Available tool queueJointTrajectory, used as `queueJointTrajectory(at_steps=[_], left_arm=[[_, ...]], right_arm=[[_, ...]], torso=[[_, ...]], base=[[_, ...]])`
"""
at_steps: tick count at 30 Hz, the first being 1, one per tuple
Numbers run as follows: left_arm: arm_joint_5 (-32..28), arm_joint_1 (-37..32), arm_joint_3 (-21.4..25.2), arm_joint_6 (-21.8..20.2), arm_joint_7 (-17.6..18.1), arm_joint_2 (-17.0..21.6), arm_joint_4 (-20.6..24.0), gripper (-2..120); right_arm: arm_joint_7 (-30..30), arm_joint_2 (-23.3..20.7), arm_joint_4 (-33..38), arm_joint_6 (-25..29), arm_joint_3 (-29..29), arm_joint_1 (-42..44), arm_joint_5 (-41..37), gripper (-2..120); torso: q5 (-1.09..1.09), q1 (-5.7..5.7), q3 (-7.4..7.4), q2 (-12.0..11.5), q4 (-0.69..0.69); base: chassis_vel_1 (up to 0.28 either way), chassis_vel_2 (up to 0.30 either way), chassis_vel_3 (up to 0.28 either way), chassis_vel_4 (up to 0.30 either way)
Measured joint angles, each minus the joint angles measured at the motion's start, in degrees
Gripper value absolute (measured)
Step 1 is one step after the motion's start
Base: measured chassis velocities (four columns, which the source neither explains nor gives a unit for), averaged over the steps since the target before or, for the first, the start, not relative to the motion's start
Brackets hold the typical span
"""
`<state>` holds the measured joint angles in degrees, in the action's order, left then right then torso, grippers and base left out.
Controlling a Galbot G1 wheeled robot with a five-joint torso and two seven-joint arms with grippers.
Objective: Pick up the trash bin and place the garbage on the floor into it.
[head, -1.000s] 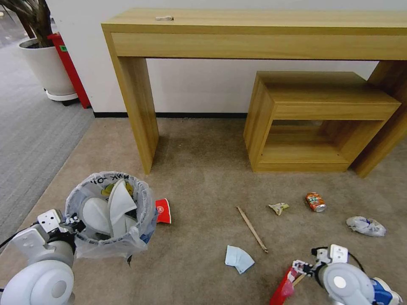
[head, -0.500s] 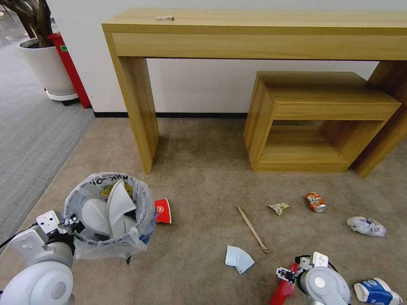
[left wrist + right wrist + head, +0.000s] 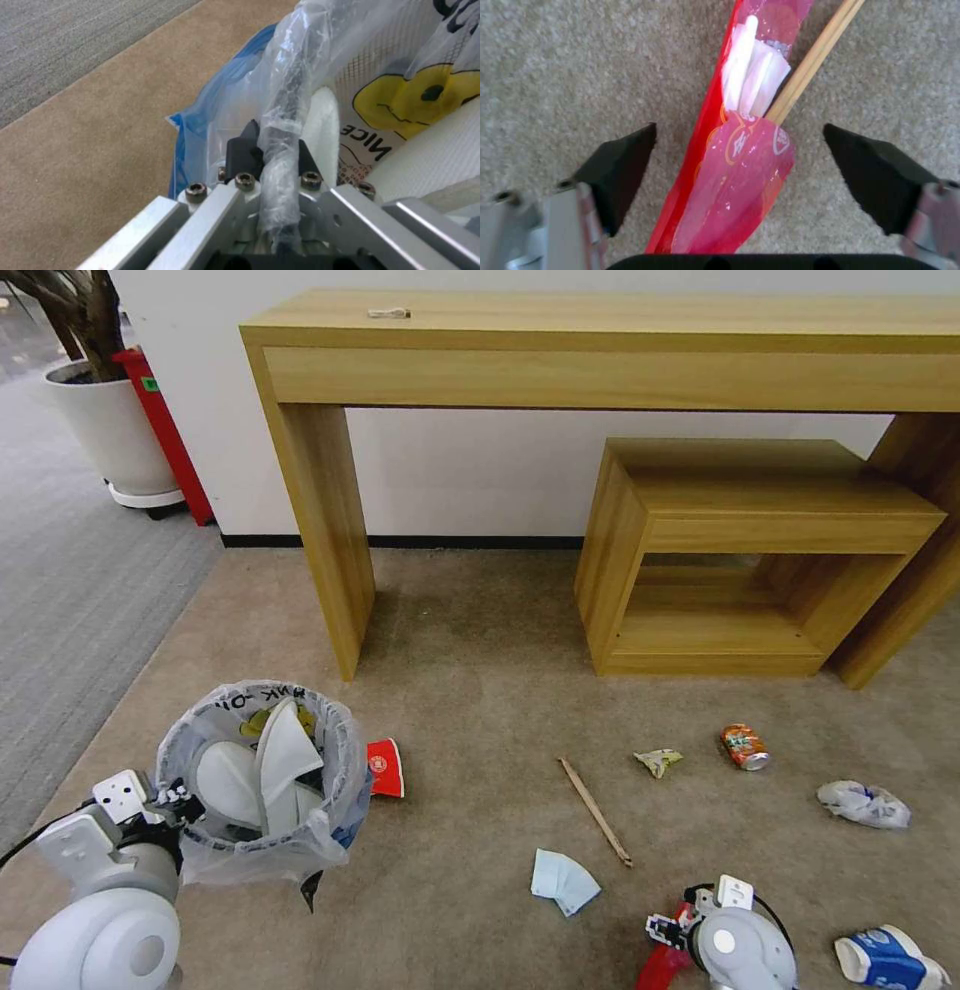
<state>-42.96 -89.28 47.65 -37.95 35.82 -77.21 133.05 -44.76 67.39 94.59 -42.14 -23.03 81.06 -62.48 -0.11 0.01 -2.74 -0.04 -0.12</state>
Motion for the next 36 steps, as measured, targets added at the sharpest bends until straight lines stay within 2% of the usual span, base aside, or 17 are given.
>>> queueJointTrajectory(at_steps=[3, 6, 8, 12, 14, 15, 18, 19, 22, 32, 36], left_arm=[[0.0, 0.0, 0.1, 0.0, 0.0, 0.0, -0.1, 1], [0.2, 0.0, -0.2, 0.0, 0.0, -0.1, -0.1, 1], [0.5, 0.0, -0.4, 0.1, 0.0, -0.2, -0.1, 1], [0.6, 0.0, -0.5, 0.1, 0.0, -0.2, -0.2, 1], [0.7, 0.0, -0.5, 0.1, 0.0, -0.2, -0.2, 1], [0.7, 0.0, -0.5, 0.1, 0.0, -0.2, -0.2, 1], [0.7, 0.0, -0.5, 0.1, 0.0, -0.3, -0.2, 1], [0.7, 0.0, -0.5, 0.1, 0.0, -0.3, -0.2, 1], [0.8, 0.0, -0.6, 0.1, 0.0, -0.3, -0.2, 1], [0.9, 0.1, -0.6, 0.2, 0.0, -0.3, -0.5, 1], [1.2, 0.1, -1.0, 0.2, 0.0, -0.2, -0.6, 1]], right_arm=[[0.8, -0.1, -0.6, 0.0, 0.1, -0.2, 1.4, 68], [1.1, -0.1, -0.8, 0.0, 0.0, -0.2, 1.8, 61], [1.8, -0.3, -1.0, 0.0, -0.1, -0.1, 2.7, 49], [2.3, -0.3, -1.2, 0.0, -0.1, 0.1, 3.4, 41], [2.7, -0.4, -1.4, 0.0, -0.1, 0.2, 3.9, 30], [2.7, -0.4, -1.4, 0.0, -0.1, 0.2, 3.9, 30], [3.3, -0.6, -1.4, 0.1, 0.0, 0.3, 4.6, 15], [3.3, -0.6, -1.4, 0.1, 0.0, 0.3, 4.6, 15], [3.7, -0.7, -1.4, 0.4, 0.2, 0.3, 5.4, 1], [4.3, -1.6, 0.5, 2.2, 0.6, 0.8, 6.9, 0], [5.2, -2.2, 4.8, 4.5, 0.3, 1.6, 7.7, 0]], torso=[[0.0, 0.0, 0.0, 0.0, 0.0], [-0.01, 0.0, 0.0, 0.0, 0.0], [-0.01, 0.0, 0.0, 0.0, 0.0], [-0.01, 0.0, 0.0, 0.0, 0.0], [0.0, 0.0, 0.0, 0.0, 0.0], [0.0, 0.0, 0.0, 0.0, 0.0], [0.0, 0.0, 0.0, 0.0, 0.0], [0.0, 0.0, 0.0, 0.0, 0.0], [0.0, 0.0, 0.0, 0.0, 0.0], [0.0, 0.0, 0.0, 0.0, 0.0], [0.0, 0.0, 0.0, 0.0, 0.0]], base=[[0.0, 0.0, 0.0, 0.0], [0.0, 0.0, 0.0, 0.0], [0.0, 0.0, 0.0, 0.0], [0.0, 0.0, 0.0, 0.0], [0.0, 0.0, 0.0, 0.0], [0.0, 0.0, 0.0, 0.0], [0.0, 0.0, 0.0, 0.0], [0.0, 0.0, 0.0, 0.0], [0.0, 0.0, 0.0, 0.0], [0.0, 0.0, 0.0, 0.0], [0.0, 0.0, 0.0, 0.0]])
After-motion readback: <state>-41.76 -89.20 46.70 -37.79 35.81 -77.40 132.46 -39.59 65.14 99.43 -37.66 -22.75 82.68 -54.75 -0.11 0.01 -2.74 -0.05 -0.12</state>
